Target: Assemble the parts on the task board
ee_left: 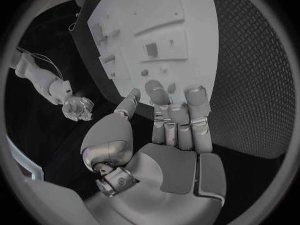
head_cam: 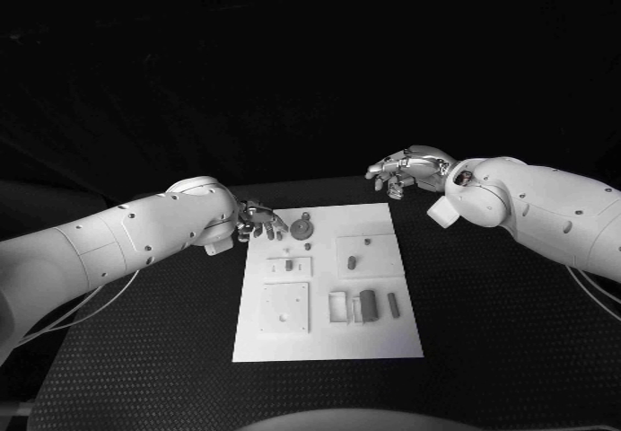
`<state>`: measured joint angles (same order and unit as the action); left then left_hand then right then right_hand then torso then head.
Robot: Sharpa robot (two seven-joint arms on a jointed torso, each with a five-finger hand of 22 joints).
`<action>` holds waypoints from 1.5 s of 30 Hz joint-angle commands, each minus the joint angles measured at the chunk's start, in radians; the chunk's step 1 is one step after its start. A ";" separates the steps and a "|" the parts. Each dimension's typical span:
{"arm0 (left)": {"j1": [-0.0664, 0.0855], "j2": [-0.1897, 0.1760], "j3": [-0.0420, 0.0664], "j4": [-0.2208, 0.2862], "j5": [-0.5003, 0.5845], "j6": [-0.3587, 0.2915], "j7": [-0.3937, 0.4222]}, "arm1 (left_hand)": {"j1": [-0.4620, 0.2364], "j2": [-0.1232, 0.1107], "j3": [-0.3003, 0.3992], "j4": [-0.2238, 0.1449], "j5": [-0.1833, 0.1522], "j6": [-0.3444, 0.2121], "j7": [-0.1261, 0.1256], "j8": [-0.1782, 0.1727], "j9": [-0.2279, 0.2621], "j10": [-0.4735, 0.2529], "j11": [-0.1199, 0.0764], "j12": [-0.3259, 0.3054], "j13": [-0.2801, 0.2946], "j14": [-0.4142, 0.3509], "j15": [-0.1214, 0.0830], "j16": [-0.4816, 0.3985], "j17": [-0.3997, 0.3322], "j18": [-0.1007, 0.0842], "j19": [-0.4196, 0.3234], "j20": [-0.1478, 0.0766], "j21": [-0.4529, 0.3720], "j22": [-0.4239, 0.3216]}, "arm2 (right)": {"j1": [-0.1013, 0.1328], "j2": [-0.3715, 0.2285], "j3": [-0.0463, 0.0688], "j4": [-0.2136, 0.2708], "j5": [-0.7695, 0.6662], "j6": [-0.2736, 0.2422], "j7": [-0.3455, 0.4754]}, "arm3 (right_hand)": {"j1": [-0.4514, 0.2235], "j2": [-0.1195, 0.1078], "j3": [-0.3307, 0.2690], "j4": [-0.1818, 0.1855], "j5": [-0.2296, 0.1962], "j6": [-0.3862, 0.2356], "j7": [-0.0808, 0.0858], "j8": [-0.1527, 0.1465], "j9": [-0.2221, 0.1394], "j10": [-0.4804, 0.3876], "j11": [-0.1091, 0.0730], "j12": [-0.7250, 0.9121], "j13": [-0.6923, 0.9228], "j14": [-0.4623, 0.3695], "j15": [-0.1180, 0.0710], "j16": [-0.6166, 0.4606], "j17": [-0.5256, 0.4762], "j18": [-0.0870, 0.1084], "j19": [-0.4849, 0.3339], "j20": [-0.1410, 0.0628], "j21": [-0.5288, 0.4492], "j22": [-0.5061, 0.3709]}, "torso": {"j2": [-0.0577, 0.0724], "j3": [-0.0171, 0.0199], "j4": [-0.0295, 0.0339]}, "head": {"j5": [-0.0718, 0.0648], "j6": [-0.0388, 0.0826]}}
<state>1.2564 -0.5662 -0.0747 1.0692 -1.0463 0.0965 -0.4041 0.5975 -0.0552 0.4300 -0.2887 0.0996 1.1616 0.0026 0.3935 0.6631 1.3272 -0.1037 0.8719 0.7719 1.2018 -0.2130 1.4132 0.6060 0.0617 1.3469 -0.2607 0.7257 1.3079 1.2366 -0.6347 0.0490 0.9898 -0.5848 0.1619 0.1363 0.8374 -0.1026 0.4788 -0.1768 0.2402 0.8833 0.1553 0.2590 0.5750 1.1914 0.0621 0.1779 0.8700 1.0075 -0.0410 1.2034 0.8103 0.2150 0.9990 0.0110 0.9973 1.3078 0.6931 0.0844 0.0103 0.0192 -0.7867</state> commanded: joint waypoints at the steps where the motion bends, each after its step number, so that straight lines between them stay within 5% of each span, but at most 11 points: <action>1: 0.022 0.005 0.001 -0.033 0.076 -0.065 0.008 | 0.017 0.003 0.006 0.001 0.010 -0.026 0.012 -0.010 -0.004 -0.021 0.007 -0.015 -0.007 -0.012 0.010 -0.016 -0.009 0.023 -0.012 -0.003 -0.015 -0.001 | 0.000 0.000 0.001 -0.001 -0.004 0.008 0.006 | -0.008 0.001 0.005 -0.002 0.004 -0.003 0.008 -0.002 0.001 -0.006 -0.004 0.006 -0.002 -0.004 -0.006 0.003 -0.001 0.047 -0.003 -0.006 -0.006 0.010 | 0.000 0.0009 0.0009 | 0.002 0.004; 5: 0.030 0.019 0.001 -0.082 0.092 -0.103 0.018 | 0.071 0.029 0.024 -0.002 0.068 -0.146 0.066 -0.063 -0.023 -0.120 0.061 -0.098 -0.058 -0.095 0.064 -0.116 -0.062 0.008 -0.111 0.017 -0.102 -0.039 | 0.000 0.002 0.001 -0.002 -0.004 0.009 0.006 | -0.008 0.001 0.005 -0.002 0.004 -0.003 0.008 -0.002 0.001 -0.006 -0.004 0.006 -0.002 -0.004 -0.006 0.003 -0.001 0.047 -0.003 -0.006 -0.006 0.011 | 0.000 0.0015 -0.0007 | 0.004 0.008; 10: 0.029 0.044 -0.001 -0.113 0.048 -0.100 0.015 | 0.119 0.029 0.011 -0.002 0.070 -0.224 0.116 -0.088 -0.044 -0.183 0.113 -0.225 -0.149 -0.152 0.122 -0.253 -0.136 -0.010 -0.186 0.070 -0.232 -0.128 | -0.001 0.004 0.001 -0.004 -0.004 0.011 0.006 | -0.008 0.001 0.005 -0.002 0.004 -0.003 0.008 -0.002 0.001 -0.006 -0.004 0.006 -0.002 -0.004 -0.006 0.003 -0.001 0.047 -0.003 -0.007 -0.006 0.011 | 0.002 0.0026 -0.0022 | 0.003 0.011; 16: 0.021 0.072 -0.022 -0.136 -0.016 -0.102 0.009 | 0.190 0.013 0.013 -0.003 0.071 -0.306 0.142 -0.132 -0.086 -0.181 0.136 -0.261 -0.177 -0.150 0.142 -0.288 -0.152 -0.003 -0.183 0.089 -0.266 -0.156 | -0.001 0.007 0.001 -0.005 -0.004 0.013 0.006 | -0.008 0.001 0.005 -0.002 0.004 -0.003 0.008 -0.002 0.001 -0.006 -0.004 0.006 -0.002 -0.004 -0.006 0.003 -0.001 0.047 -0.002 -0.006 -0.006 0.011 | 0.002 0.0019 -0.0020 | 0.003 0.011; 22: 0.002 0.099 -0.035 -0.175 -0.020 -0.100 0.017 | 0.238 -0.007 -0.007 -0.003 0.004 -0.361 0.178 -0.179 -0.124 -0.270 0.173 -0.335 -0.222 -0.239 0.188 -0.352 -0.176 -0.013 -0.269 0.134 -0.340 -0.190 | -0.003 0.012 0.001 -0.007 -0.004 0.014 0.006 | -0.009 0.001 0.005 -0.002 0.004 -0.004 0.009 -0.002 0.001 -0.006 -0.004 0.006 -0.002 -0.004 -0.005 0.003 -0.001 0.047 -0.002 -0.006 -0.006 0.011 | 0.003 0.0020 -0.0027 | -0.001 0.014; 28: -0.010 0.112 -0.044 -0.186 -0.012 -0.076 0.022 | 0.184 -0.010 -0.045 0.001 -0.016 -0.321 0.172 -0.170 -0.135 -0.262 0.172 -0.339 -0.242 -0.238 0.192 -0.350 -0.177 -0.002 -0.258 0.140 -0.355 -0.198 | -0.006 0.013 0.001 -0.003 -0.004 0.015 0.006 | -0.009 0.003 0.005 -0.001 0.004 -0.003 0.009 -0.002 0.001 -0.006 -0.004 0.006 -0.002 -0.003 -0.005 0.003 -0.001 0.047 -0.002 -0.006 -0.006 0.010 | 0.002 0.0024 -0.0032 | -0.003 0.011; 30: -0.014 0.118 -0.046 -0.189 0.001 -0.076 0.024 | 0.122 -0.014 -0.086 0.009 -0.047 -0.311 0.171 -0.168 -0.138 -0.259 0.169 -0.340 -0.247 -0.238 0.192 -0.350 -0.177 -0.001 -0.257 0.141 -0.361 -0.201 | -0.006 0.014 0.001 -0.004 -0.004 0.015 0.006 | -0.009 0.003 0.005 -0.001 0.004 -0.003 0.009 -0.002 0.001 -0.006 -0.004 0.006 -0.002 -0.003 -0.005 0.003 -0.001 0.047 -0.002 -0.006 -0.006 0.010 | 0.002 0.0019 -0.0022 | -0.003 0.010; 38: -0.018 0.128 -0.046 -0.202 0.009 -0.093 0.027 | 0.005 -0.009 -0.145 0.015 -0.051 -0.273 0.155 -0.152 -0.141 -0.236 0.154 -0.330 -0.254 -0.221 0.179 -0.336 -0.172 0.010 -0.233 0.131 -0.363 -0.201 | -0.006 0.017 0.001 -0.007 -0.004 0.018 0.004 | -0.009 0.004 0.005 -0.001 0.004 -0.004 0.009 -0.002 0.001 -0.006 -0.004 0.007 -0.002 -0.003 -0.005 0.003 -0.001 0.047 -0.002 -0.006 -0.007 0.010 | 0.002 0.0017 -0.0021 | -0.003 0.008; 45: -0.019 0.131 -0.047 -0.201 0.009 -0.079 0.025 | 0.001 0.019 -0.131 0.006 -0.050 -0.241 0.142 -0.137 -0.141 -0.218 0.142 -0.319 -0.254 -0.208 0.169 -0.324 -0.166 0.012 -0.216 0.123 -0.356 -0.192 | -0.007 0.017 0.001 -0.005 -0.004 0.018 0.003 | -0.010 0.003 0.005 -0.001 0.004 -0.004 0.009 -0.002 0.001 -0.006 -0.004 0.007 -0.002 -0.003 -0.005 0.003 -0.001 0.047 -0.002 -0.006 -0.007 0.011 | 0.003 0.0023 -0.0011 | -0.005 0.006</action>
<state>1.2374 -0.4401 -0.1214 0.8667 -1.0438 0.0093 -0.3886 0.5944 -0.0478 0.2927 -0.2810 0.0531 0.9148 0.1463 0.2514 0.5228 1.1026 0.0389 0.5481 0.5186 0.9883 -0.0418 1.0844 0.4390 0.0238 1.1265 -0.1359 0.3654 1.1145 1.2303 -0.6193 0.0490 0.9831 -0.5849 0.1637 0.1351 0.8374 -0.1026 0.4788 -0.1768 0.2402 0.8800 0.1570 0.2590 0.5746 1.1914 0.0620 0.1779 0.8693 1.0070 -0.0416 1.2034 0.8106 0.2151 0.9971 0.0131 0.9973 1.3078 0.6953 0.0861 0.0085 0.0152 -0.7803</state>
